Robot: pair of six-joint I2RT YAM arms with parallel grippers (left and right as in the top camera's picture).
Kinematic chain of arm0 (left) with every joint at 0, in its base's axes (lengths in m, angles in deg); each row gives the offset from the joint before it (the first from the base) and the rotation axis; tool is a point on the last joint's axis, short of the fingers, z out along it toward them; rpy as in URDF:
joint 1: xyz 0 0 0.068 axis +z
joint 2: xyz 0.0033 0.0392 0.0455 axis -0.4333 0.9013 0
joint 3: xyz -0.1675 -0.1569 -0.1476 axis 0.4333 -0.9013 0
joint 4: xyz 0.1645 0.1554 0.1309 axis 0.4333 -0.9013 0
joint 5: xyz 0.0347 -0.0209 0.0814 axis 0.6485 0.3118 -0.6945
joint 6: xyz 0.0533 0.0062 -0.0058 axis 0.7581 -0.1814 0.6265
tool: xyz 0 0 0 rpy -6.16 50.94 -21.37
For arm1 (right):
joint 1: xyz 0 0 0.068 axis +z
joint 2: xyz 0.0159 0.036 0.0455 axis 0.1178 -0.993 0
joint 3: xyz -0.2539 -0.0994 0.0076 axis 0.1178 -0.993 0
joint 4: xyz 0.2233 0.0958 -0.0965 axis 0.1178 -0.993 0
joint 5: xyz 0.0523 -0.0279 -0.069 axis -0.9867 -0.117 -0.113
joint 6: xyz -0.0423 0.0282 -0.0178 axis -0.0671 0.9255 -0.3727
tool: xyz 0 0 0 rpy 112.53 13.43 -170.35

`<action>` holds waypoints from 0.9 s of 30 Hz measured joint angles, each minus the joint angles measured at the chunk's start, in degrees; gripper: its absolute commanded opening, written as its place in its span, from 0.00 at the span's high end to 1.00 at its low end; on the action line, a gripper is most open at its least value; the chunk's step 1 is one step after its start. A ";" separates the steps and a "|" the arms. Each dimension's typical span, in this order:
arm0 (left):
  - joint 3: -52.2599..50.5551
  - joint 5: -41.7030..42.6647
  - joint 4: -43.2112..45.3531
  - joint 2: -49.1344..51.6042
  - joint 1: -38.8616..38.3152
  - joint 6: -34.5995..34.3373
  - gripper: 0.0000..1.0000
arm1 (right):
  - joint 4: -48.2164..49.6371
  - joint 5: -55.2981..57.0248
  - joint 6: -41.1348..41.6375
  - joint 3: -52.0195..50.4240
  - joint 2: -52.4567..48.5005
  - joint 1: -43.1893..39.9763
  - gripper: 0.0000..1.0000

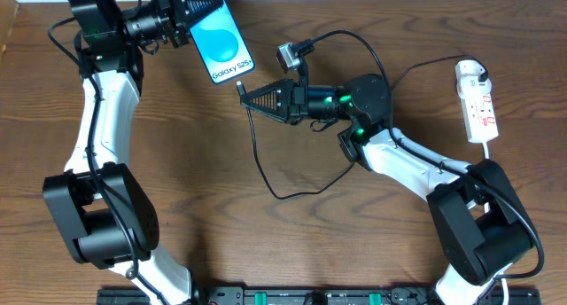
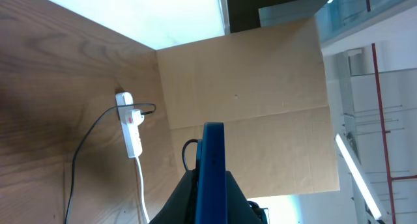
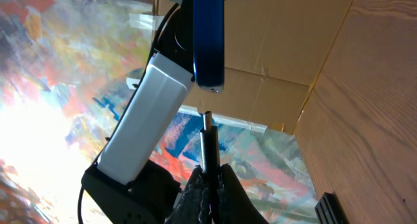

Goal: Plug charger to phone and switch on socket
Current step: 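Push the connector up into the phone's charging port with the right gripper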

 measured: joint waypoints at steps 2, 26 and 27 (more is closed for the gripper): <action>0.00 0.00 0.00 0.00 -0.13 0.00 0.92 | 0.00 0.00 -0.02 0.00 0.00 0.00 0.99; 0.00 0.00 0.02 0.00 -1.66 0.00 0.93 | 0.04 -0.28 0.00 0.00 0.00 -0.96 0.99; 0.00 0.00 0.02 0.00 -1.66 0.00 0.92 | 0.04 -0.28 0.00 0.00 0.00 -1.01 0.99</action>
